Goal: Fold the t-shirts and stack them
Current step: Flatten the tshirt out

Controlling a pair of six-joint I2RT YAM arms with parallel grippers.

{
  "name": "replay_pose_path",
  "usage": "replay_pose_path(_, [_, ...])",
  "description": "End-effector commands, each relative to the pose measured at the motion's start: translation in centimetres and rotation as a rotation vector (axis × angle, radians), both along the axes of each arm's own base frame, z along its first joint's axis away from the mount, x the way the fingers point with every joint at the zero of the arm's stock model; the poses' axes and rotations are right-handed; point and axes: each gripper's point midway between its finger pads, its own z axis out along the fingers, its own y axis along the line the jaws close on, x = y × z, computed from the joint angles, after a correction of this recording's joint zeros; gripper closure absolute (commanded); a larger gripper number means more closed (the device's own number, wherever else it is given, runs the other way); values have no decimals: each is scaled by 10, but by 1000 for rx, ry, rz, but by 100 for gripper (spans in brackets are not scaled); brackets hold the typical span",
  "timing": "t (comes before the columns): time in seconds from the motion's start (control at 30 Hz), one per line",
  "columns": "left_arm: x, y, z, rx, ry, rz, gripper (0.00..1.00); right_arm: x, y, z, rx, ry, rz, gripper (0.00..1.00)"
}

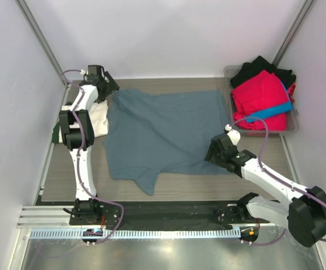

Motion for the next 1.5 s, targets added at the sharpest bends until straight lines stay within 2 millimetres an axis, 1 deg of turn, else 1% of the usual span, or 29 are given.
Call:
replay_pose_path(0.0, [-23,-23,127,108,-211,-39,1,-3,-12,18,-33,-37,-32,34])
replay_pose_path(0.07, [-47,-17,134,154,-194,57,0,-2,-24,28,-60,-74,-78,29])
replay_pose_path(0.1, [-59,-17,165,124,-259,81,0,-4,-30,29,-72,-75,-106,29])
replay_pose_path(0.13, [-76,-17,142,102,-212,79,0,-4,-35,32,-77,-83,-133,29])
replay_pose_path(0.2, [-90,-25,145,35,-229,57,1,-4,-43,35,-87,-91,-169,30])
replay_pose_path(0.23, [-104,-29,152,20,-237,39,0,-3,-50,34,-81,-86,-217,32])
replay_pose_path(0.3, [-124,-44,151,-31,-218,-38,0,-4,-56,30,-72,-56,-248,34])
replay_pose_path(0.4, [-167,-58,139,-30,-167,-88,3,-3,-59,25,-32,-15,-276,40])
replay_pose_path(0.43, [-183,-57,150,-15,-189,-83,2,-4,-57,24,-24,-11,-276,42])
replay_pose_path(0.47, [-203,-61,129,0,-141,-95,2,-3,-53,25,-8,-14,-263,45])
replay_pose_path(0.5, [-215,-59,121,15,-123,-90,3,2,-47,28,19,-35,-237,46])
replay_pose_path(0.53, [-228,-56,118,25,-114,-80,3,3,-35,30,58,-34,-182,47])
replay_pose_path(0.57, [-244,-56,128,27,-143,-79,3,5,-26,32,61,-43,-118,47])
replay_pose_path(0.6, [-269,-53,115,22,-124,-69,3,6,-5,38,80,-63,-16,48])
replay_pose_path(0.63, [-277,-52,96,17,-79,-64,2,5,8,42,98,-69,31,48])
replay_pose_path(0.67, [-291,-51,103,2,-116,-64,2,4,19,44,98,-67,84,48])
replay_pose_path(0.7, [-307,-48,82,3,-80,-59,2,0,44,51,118,-79,181,49])
replay_pose_path(0.77, [-323,-45,76,-3,-86,-48,2,-8,68,46,121,-36,270,49])
replay_pose_path(0.8, [-332,-43,81,-3,-109,-44,2,-9,83,53,131,-45,306,49])
replay_pose_path(0.83, [-343,-40,70,8,-88,-45,1,-22,103,46,118,-14,376,49])
replay_pose_path(0.9, [-359,-35,63,21,-80,-46,1,-28,127,52,124,-30,420,49])
replay_pose_path(0.93, [-368,-33,52,15,-51,-25,1,-43,147,53,138,-25,474,49])
replay_pose_path(0.97, [-371,-47,52,-42,-59,-59,1,-45,158,51,138,-27,483,49])
replay_pose_path(1.0, [-373,-49,52,-59,-69,-55,1,-50,166,50,144,-23,496,50])
replay_pose_path(1.03, [-378,-47,47,-68,-67,-31,1,-62,180,50,162,-20,529,50])
replay_pose_path(1.17, [-387,-30,38,-45,-50,82,0,-82,214,43,189,-4,599,54])
replay_pose_path(1.3, [-386,-24,42,-51,-66,136,0,-98,247,40,194,8,662,54])
replay_pose_path(1.33, [-386,-21,44,-44,-70,152,0,-103,253,30,181,26,670,53])
replay_pose_path(1.47, [-387,-9,50,12,-51,199,0,-119,280,19,217,52,705,48])
